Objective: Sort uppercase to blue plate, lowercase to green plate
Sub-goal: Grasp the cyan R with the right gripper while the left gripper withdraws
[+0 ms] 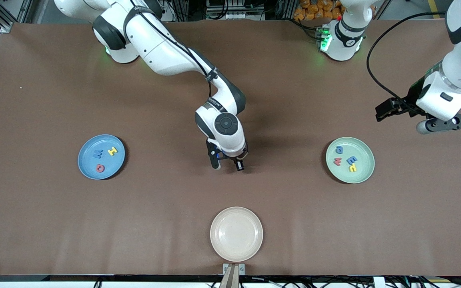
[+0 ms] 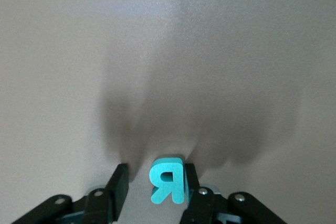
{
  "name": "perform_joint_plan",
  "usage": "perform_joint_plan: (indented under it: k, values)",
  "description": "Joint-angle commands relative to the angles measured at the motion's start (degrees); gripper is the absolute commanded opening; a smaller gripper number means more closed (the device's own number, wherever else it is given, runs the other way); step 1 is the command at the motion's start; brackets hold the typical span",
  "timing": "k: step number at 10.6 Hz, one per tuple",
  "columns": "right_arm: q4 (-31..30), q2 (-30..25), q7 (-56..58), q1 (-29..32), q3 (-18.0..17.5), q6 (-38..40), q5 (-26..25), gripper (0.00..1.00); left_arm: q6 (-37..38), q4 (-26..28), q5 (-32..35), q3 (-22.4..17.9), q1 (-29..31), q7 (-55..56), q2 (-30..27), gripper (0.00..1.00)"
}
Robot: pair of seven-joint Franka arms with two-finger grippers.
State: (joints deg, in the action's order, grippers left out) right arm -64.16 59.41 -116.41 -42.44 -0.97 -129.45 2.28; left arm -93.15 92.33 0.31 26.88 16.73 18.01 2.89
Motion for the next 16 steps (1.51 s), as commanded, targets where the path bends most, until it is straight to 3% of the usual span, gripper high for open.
perform_joint_plan:
  k: [1,6,13,16]
  values:
    - [1.9,1.4,1.2,-0.5,0.3,0.1,1.1,0.39,1.1,0.0,-1.4,-0.3,0.0,-0.7,-2.7,1.00]
    - [1.8,1.4,2.2,-0.5,0.3,0.3,1.1,0.23,2.7,-0.7,-1.4,-1.8,0.5,-0.6,-5.8,1.00]
    - [1.5,-1.0,8.5,0.6,0.2,5.6,1.8,0.21,5.3,-2.0,-1.3,-2.2,0.6,-0.3,-8.0,1.00]
    - [-0.3,-3.8,20.3,2.5,0.4,12.0,4.5,0.21,5.4,-1.9,-1.4,-5.7,-1.4,-0.6,-10.1,1.00]
